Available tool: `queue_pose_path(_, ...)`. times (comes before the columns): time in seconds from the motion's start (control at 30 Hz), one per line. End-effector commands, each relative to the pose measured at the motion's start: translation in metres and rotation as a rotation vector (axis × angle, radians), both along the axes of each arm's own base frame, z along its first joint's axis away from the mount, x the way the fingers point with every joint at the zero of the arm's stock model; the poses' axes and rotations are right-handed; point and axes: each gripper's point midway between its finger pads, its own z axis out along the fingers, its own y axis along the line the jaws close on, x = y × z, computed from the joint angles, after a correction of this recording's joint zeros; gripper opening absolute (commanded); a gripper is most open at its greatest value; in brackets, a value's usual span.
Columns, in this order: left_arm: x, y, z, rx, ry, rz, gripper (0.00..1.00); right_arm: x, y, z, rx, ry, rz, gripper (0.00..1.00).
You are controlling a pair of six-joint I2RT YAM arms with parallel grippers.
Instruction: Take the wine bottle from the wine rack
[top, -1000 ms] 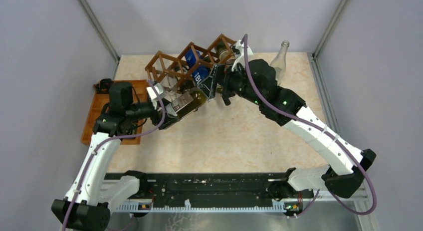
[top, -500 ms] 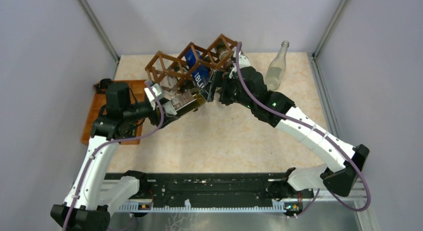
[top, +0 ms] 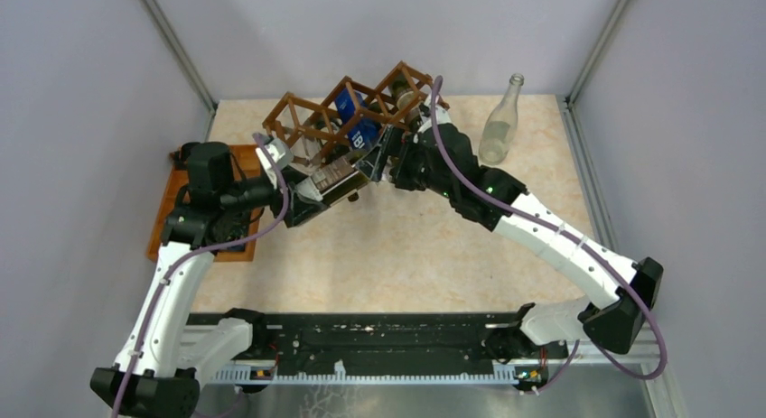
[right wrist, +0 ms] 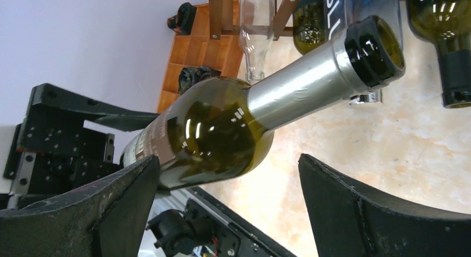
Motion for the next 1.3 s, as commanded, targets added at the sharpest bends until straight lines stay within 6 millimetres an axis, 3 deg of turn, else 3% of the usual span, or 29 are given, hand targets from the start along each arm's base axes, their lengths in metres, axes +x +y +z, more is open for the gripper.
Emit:
queue_pose_path(0.0, -0.007, -0.011, 0.067, -0.117, -0.145, -0.058, 0.00, 0.015, 0.015, 0.028, 0.097, -0.042, -0.026, 0.94)
queue_pose_path(0.17, -0.016, -0.013, 0.078, -0.142, -0.150, -0.072, 0.00, 0.029, 0.024, 0.038, 0.137, -0.058, -0.061, 0.92)
queue_pose_path(0.4, -0.022, -0.014, 0.076, -0.159, -0.118, -0.083, 0.00, 0.048, 0.039, 0.076, 0.213, -0.119, -0.085, 0.82)
queue_pose_path(0.53, -0.023, -0.014, 0.077, -0.164, -0.114, -0.083, 0.00, 0.049, 0.048, 0.088, 0.243, -0.130, -0.059, 0.63)
queue_pose_path(0.6, -0.022, -0.014, 0.077, -0.164, -0.114, -0.080, 0.00, 0.049, 0.048, 0.089, 0.243, -0.134, -0.053, 0.44)
queue_pose_path(0.63, -0.022, -0.014, 0.076, -0.163, -0.110, -0.076, 0.08, 0.048, 0.047, 0.091, 0.238, -0.144, -0.052, 0.33)
queue_pose_path(0.7, -0.020, -0.013, 0.075, -0.157, -0.098, -0.070, 0.53, 0.049, 0.042, 0.097, 0.220, -0.172, -0.061, 0.11)
queue_pose_path(0.73, -0.020, -0.013, 0.074, -0.150, -0.096, -0.068, 0.76, 0.050, 0.037, 0.101, 0.204, -0.187, -0.067, 0.02)
queue_pose_path(0.77, -0.018, -0.012, 0.074, -0.142, -0.093, -0.061, 0.91, 0.050, 0.032, 0.107, 0.190, -0.210, -0.073, 0.00)
queue_pose_path(0.8, -0.015, -0.011, 0.075, -0.136, -0.092, -0.044, 0.98, 0.051, 0.024, 0.114, 0.179, -0.236, -0.084, 0.00)
queue_pose_path(0.97, -0.007, -0.005, 0.085, -0.103, -0.131, -0.005, 0.99, 0.053, -0.024, 0.138, 0.083, -0.350, -0.143, 0.00)
queue_pose_path(1.27, 0.010, 0.004, 0.078, -0.035, -0.106, 0.065, 0.99, 0.055, -0.132, 0.127, -0.262, -0.489, -0.387, 0.00)
